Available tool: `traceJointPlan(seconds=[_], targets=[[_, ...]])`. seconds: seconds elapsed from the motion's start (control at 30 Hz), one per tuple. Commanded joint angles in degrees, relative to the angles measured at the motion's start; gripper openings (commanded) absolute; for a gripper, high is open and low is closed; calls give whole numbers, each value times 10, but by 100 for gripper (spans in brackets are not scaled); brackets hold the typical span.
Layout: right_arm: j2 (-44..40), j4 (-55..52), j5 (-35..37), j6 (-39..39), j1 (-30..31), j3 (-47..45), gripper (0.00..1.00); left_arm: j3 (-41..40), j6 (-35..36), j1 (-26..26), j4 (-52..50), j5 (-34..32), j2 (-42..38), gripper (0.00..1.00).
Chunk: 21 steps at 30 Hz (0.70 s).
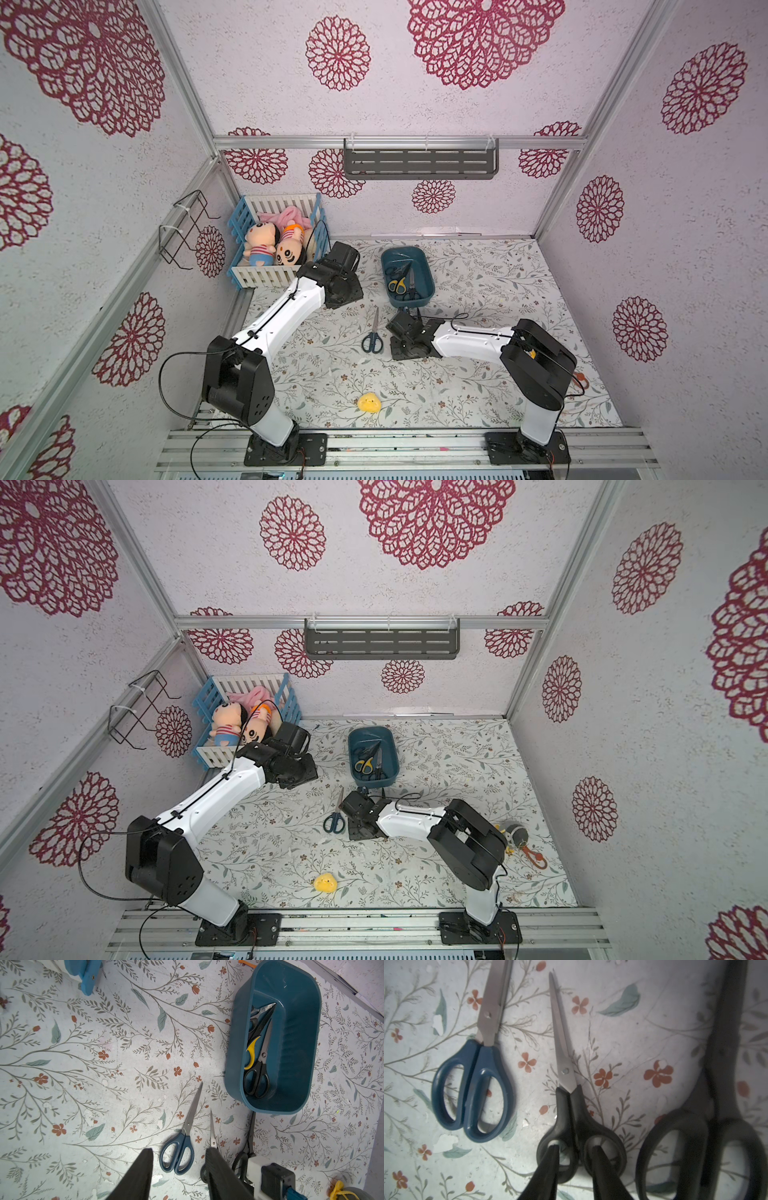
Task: Take the scissors out of the storage box
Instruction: Adjust the scissors at the center of the board.
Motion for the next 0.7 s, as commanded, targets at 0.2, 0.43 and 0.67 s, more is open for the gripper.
traceJointPlan(seconds=[0.2, 0.43, 0.67], targets=[[20, -9, -12, 25, 0, 17, 26, -17, 2, 1, 5, -6, -29, 43], [22, 23, -36, 128, 2, 6, 22, -35, -4, 1, 9, -7, -49, 43], [-2, 5, 1, 120, 2, 17, 36, -52, -7, 1, 11, -10, -62, 43]])
